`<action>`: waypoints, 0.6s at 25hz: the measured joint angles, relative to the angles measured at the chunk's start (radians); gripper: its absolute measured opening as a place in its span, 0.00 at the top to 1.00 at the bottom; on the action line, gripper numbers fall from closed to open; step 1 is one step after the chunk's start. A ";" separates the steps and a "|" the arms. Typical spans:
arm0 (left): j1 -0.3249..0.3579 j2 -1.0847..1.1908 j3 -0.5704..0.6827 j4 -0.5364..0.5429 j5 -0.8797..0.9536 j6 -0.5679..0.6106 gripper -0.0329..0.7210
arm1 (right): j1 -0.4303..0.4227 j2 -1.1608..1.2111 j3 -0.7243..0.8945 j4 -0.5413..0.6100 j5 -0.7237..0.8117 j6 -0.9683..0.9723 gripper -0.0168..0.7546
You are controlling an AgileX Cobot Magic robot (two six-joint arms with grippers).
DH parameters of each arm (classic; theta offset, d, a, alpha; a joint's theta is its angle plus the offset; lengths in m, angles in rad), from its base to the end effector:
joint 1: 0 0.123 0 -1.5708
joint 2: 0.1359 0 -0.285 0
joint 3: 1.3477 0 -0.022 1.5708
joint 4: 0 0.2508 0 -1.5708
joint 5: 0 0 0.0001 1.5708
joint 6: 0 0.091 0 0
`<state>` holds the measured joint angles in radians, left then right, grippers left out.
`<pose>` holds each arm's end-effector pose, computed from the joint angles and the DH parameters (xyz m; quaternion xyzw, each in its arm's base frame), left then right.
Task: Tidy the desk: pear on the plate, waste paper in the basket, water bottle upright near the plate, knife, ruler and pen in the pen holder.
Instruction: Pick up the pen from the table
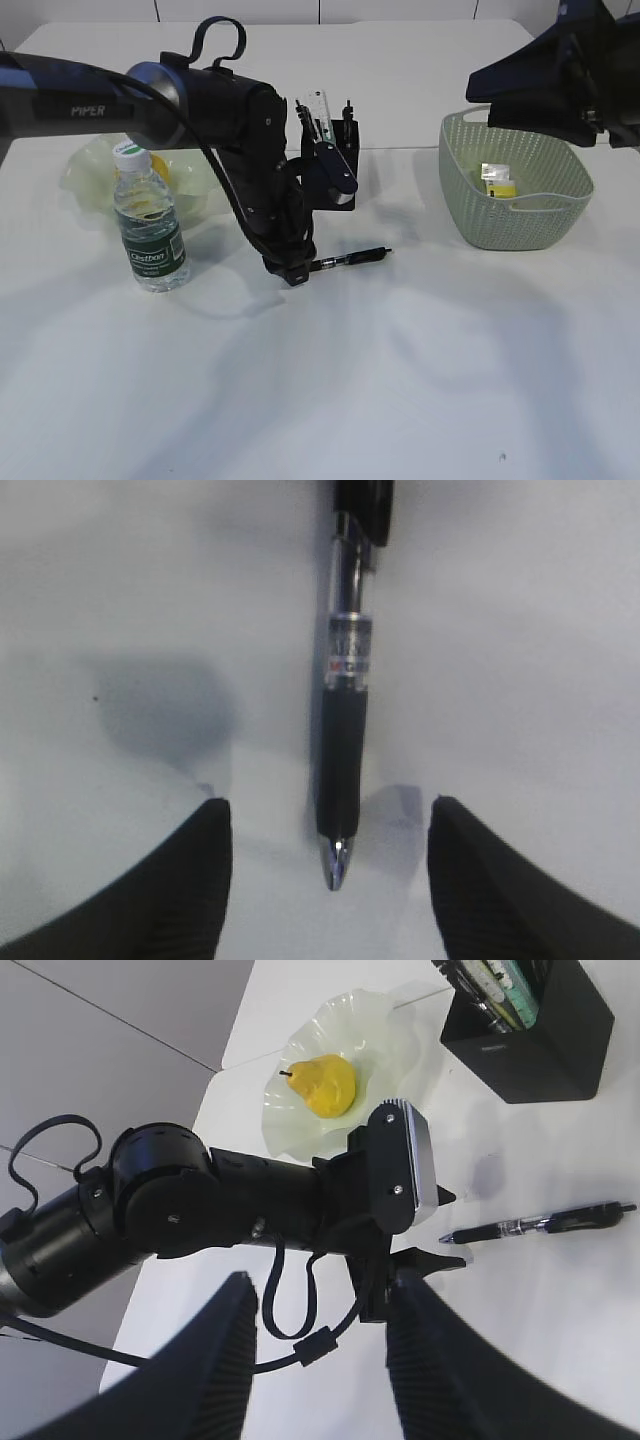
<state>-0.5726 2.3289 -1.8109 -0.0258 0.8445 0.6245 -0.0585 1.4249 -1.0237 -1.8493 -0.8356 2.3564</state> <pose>0.4072 -0.2646 0.1297 0.5514 0.8211 -0.0070 0.1474 0.2982 0.0475 0.3149 0.0044 0.8370 0.4071 0.3657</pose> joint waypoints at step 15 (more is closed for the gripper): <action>0.015 0.080 -0.101 -0.015 0.040 0.053 0.38 | 0.000 0.012 0.000 0.000 0.004 -0.002 0.56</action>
<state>-0.5580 2.4084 -1.9124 -0.0410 0.8846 0.6777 -0.0585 1.4371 -1.0237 -1.8493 -0.8312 2.3547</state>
